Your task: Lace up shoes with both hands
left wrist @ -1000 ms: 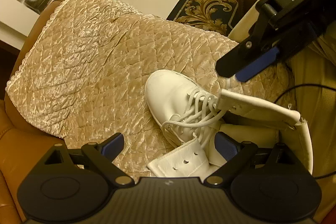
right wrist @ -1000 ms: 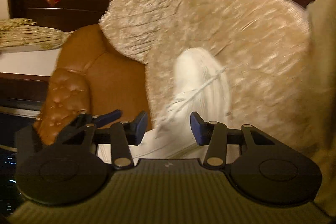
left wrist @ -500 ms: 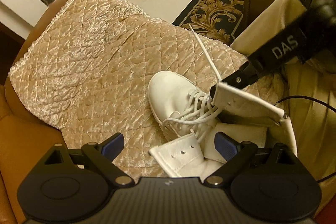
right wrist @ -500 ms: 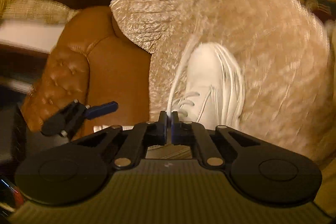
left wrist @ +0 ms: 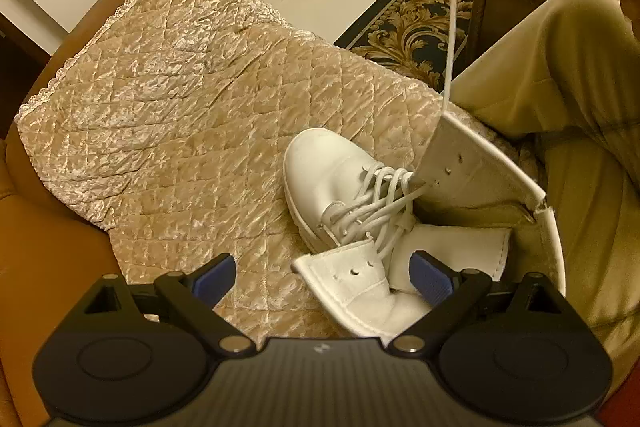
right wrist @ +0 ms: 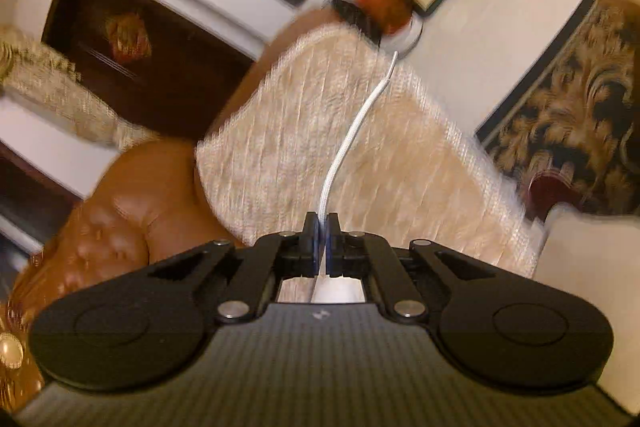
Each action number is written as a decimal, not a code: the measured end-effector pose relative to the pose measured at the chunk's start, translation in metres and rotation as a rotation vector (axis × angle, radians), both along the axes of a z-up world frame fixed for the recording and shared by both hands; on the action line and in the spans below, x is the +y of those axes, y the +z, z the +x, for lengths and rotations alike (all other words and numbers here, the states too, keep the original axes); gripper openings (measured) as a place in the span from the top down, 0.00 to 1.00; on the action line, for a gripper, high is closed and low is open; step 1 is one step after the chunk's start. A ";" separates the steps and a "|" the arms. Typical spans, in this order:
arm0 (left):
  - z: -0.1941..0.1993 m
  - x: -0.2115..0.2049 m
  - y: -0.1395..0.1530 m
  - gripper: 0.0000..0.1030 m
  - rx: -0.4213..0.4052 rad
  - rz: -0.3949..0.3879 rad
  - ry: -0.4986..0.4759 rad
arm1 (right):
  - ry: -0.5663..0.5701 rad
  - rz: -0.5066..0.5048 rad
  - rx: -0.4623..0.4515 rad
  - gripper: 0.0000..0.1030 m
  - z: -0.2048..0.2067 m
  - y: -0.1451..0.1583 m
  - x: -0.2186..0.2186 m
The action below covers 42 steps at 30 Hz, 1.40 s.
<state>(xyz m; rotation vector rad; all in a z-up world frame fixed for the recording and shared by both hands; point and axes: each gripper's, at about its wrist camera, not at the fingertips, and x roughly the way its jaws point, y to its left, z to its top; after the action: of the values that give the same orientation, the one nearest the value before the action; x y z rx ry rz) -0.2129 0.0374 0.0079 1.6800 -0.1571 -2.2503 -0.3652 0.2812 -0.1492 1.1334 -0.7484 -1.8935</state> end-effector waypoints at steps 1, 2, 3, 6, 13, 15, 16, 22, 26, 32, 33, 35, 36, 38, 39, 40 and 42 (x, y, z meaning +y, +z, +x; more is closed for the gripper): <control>0.000 0.000 0.000 0.06 0.002 0.001 0.001 | -0.020 -0.003 0.011 0.95 -0.006 0.004 0.005; 0.000 0.001 0.000 0.06 0.002 0.000 0.002 | -0.031 -0.006 0.021 0.95 -0.011 0.009 0.010; 0.000 0.001 0.000 0.06 0.003 -0.001 0.003 | -0.042 -0.008 0.031 0.95 -0.014 0.012 0.014; 0.004 -0.001 0.000 0.08 0.007 0.014 0.010 | -0.039 0.002 0.050 0.96 -0.018 0.014 0.014; 0.027 -0.020 0.010 0.12 0.100 0.159 0.085 | -0.037 0.011 0.011 0.96 -0.013 0.000 0.015; 0.035 -0.026 0.016 0.11 0.142 0.193 0.100 | -0.039 0.017 0.004 0.96 -0.013 -0.001 0.016; 0.041 -0.030 0.020 0.09 0.172 0.205 0.114 | -0.040 0.020 0.000 0.96 -0.014 -0.002 0.016; 0.078 -0.063 0.038 0.08 0.309 0.245 0.236 | -0.022 0.063 -0.005 0.96 -0.012 -0.006 0.016; 0.100 -0.094 0.032 0.08 0.369 0.268 0.370 | -0.002 0.092 -0.019 0.95 -0.013 -0.010 0.014; 0.088 -0.133 -0.032 0.12 0.330 0.529 0.488 | 0.058 0.128 -0.044 0.95 -0.015 -0.015 0.006; 0.087 -0.140 -0.040 0.12 0.347 0.613 0.520 | 0.065 0.132 -0.047 0.95 -0.015 -0.015 0.003; 0.085 -0.152 -0.054 0.12 0.352 0.717 0.574 | 0.084 0.142 -0.052 0.95 -0.016 -0.016 -0.001; 0.084 -0.157 -0.061 0.12 0.352 0.769 0.603 | 0.093 0.144 -0.058 0.95 -0.016 -0.017 -0.002; 0.083 -0.165 -0.073 0.16 0.338 0.856 0.652 | 0.106 0.144 -0.073 0.95 -0.018 -0.019 -0.004; 0.080 -0.164 -0.078 0.17 0.312 0.876 0.668 | 0.114 0.140 -0.085 0.95 -0.019 -0.021 -0.005; 0.080 -0.163 -0.082 0.19 0.299 0.894 0.683 | 0.119 0.136 -0.097 0.95 -0.021 -0.022 -0.006; 0.081 -0.161 -0.087 0.21 0.297 0.926 0.716 | 0.131 0.126 -0.115 0.95 -0.024 -0.025 -0.007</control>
<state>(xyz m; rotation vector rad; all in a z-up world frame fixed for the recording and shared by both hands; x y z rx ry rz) -0.1323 -0.1233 -0.0789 1.3336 1.4914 -2.0119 -0.3892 0.2738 -0.1741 1.3460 -0.6077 -1.7979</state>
